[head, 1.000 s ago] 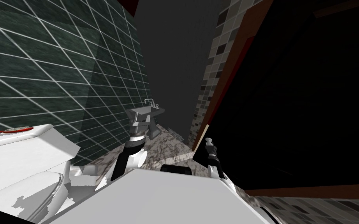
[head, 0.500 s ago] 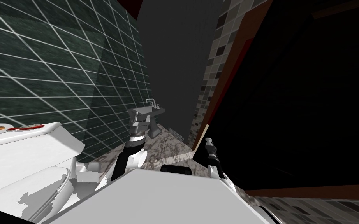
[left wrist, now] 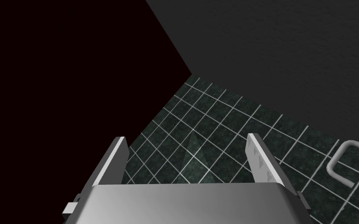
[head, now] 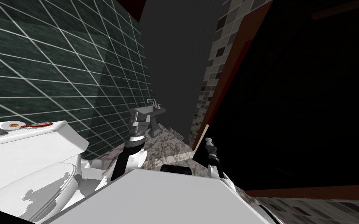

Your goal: Pull the door open

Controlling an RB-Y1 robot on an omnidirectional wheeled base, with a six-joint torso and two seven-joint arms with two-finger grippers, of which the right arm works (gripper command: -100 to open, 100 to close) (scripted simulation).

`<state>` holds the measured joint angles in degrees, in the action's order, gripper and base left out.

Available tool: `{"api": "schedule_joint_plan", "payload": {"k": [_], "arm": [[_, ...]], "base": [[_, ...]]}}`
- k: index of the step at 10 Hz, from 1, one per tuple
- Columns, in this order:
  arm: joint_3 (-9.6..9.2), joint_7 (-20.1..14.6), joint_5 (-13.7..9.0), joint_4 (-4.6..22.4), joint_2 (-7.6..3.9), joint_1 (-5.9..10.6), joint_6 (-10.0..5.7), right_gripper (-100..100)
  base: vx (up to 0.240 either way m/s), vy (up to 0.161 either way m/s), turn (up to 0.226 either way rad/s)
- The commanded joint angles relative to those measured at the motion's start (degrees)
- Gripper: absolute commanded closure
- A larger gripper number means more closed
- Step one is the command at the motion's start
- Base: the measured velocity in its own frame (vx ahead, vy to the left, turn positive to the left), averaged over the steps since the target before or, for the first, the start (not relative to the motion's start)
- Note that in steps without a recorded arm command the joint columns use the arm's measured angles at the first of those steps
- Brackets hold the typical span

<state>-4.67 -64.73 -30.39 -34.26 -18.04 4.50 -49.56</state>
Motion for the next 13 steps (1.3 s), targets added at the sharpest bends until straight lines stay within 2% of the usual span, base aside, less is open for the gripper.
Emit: {"api": "schedule_joint_plan", "payload": {"k": [1,6,13], "arm": [[-0.12,-1.6,-0.2,0.1,0.04,0.0,-0.03,100],[-0.97,-9.5,-1.6,0.3,-0.21,0.15,-0.08,100],[-1.69,-18.7,-2.8,0.4,-0.43,0.27,-0.12,100]], "base": [[-0.014,-0.002,0.011],[-0.024,-0.007,0.025],[-0.02,-0.003,0.016]]}}
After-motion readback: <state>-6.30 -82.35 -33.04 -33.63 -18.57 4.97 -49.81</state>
